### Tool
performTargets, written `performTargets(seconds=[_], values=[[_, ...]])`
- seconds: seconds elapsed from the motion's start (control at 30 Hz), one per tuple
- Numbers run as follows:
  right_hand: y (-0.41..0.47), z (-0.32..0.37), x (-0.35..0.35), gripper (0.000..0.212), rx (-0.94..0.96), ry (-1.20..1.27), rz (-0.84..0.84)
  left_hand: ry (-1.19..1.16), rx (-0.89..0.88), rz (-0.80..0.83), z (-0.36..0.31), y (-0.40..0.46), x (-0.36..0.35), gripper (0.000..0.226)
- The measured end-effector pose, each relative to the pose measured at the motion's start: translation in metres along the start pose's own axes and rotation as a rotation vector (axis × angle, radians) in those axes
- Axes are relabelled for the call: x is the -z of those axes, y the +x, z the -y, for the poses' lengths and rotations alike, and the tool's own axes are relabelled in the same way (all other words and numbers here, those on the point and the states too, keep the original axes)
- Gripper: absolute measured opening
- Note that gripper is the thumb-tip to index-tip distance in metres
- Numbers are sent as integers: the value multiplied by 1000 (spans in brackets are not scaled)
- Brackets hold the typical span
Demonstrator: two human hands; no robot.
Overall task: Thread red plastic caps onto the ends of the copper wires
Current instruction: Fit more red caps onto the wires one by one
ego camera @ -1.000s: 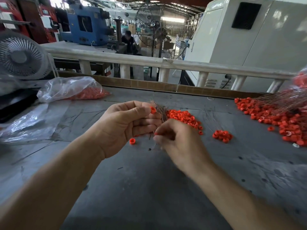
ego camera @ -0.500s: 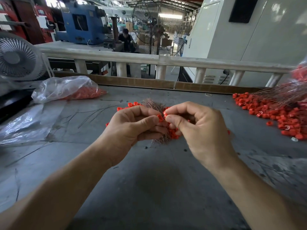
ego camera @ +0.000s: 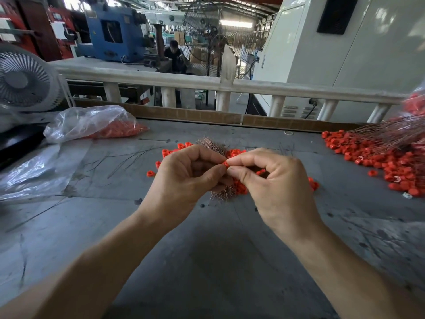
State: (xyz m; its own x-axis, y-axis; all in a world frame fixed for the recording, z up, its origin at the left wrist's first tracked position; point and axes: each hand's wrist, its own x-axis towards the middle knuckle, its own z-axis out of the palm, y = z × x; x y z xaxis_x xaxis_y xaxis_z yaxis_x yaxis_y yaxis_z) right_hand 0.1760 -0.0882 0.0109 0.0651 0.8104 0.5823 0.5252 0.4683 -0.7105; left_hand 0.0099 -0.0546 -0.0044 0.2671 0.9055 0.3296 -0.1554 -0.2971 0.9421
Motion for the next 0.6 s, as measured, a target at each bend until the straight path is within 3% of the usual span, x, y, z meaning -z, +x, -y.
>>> performTargets(seconds=[0.13, 0.33, 0.6], values=[[1, -3, -1, 16, 65, -66, 10, -51, 34, -11, 0, 1, 1, 23], [-2, -4, -6, 14, 234, -313, -33, -257, 218, 14, 2, 0, 0, 28], [-7, 3, -12, 9, 299, -541, -82, -396, 348, 41, 3, 0, -1, 24]])
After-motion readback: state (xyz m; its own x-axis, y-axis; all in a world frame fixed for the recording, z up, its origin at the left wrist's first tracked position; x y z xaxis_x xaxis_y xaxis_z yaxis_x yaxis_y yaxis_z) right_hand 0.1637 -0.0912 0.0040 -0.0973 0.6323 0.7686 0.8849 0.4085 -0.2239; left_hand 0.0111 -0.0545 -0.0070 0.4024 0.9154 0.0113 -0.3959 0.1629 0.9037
